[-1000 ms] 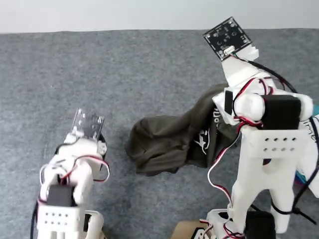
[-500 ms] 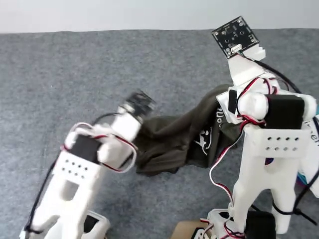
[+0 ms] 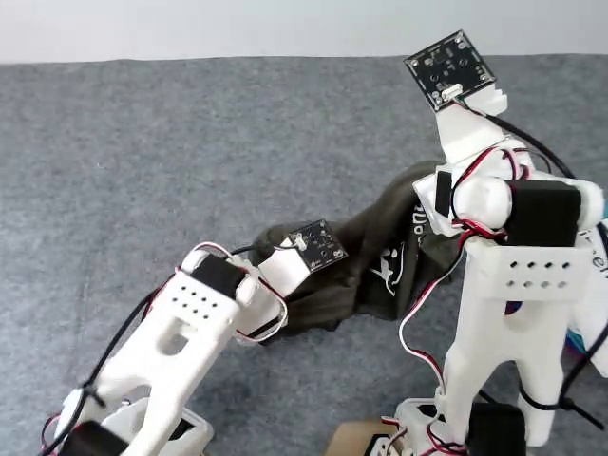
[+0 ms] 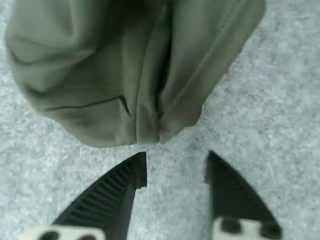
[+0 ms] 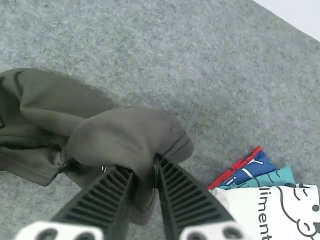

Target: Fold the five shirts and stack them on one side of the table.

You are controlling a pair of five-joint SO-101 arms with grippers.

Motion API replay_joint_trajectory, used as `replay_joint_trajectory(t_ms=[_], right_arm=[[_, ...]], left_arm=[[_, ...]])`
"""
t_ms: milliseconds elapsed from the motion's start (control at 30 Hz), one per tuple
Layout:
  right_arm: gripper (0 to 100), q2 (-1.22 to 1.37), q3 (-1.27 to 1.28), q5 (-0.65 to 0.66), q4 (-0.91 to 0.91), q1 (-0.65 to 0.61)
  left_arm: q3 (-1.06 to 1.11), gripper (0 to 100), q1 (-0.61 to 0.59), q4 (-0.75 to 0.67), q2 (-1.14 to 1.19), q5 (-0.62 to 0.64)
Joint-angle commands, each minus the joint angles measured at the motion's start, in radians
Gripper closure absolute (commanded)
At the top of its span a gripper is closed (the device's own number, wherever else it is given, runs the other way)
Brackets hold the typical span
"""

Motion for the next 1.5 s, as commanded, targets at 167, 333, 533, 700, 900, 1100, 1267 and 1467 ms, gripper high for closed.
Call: replay_joint_trajectory(t_ms=[167, 333, 533, 700, 900, 1100, 1267, 1467], right_arm=[[98.9, -0.03, -0.006, -0.011, 0.038, 0.01], [98.9, -0.03, -0.006, -0.011, 0.038, 0.01], [98.9, -0.03, -0.006, -0.011, 0.038, 0.01], [98.9, -0.035, -0.006, -0.011, 0.038, 0.01], [98.9, -0.039, -0.006, -0.009, 0.038, 0.012], [98.9, -0.039, -0.008, -0.008, 0.038, 0.012], [98.9, -0.041, -0.012, -0.008, 0.035, 0.012], [98.9, -0.039, -0.117, -0.011, 0.035, 0.01]], left_arm=[[-0.002, 76, 0.005, -0.104, 0.149, -0.011], [-0.028, 82, 0.002, -0.152, 0.249, -0.008], [-0.186, 100, 0.003, -0.023, 0.259, -0.008], [-0.367, 100, 0.002, 0.152, 0.259, -0.011], [-0.593, 100, -0.003, 0.328, 0.258, -0.009], [-0.866, 100, -0.101, 0.482, 0.258, -0.008], [-1.004, 100, -0.222, 0.48, 0.18, -0.008], [-1.041, 100, -0.239, 0.48, -0.003, -0.008]])
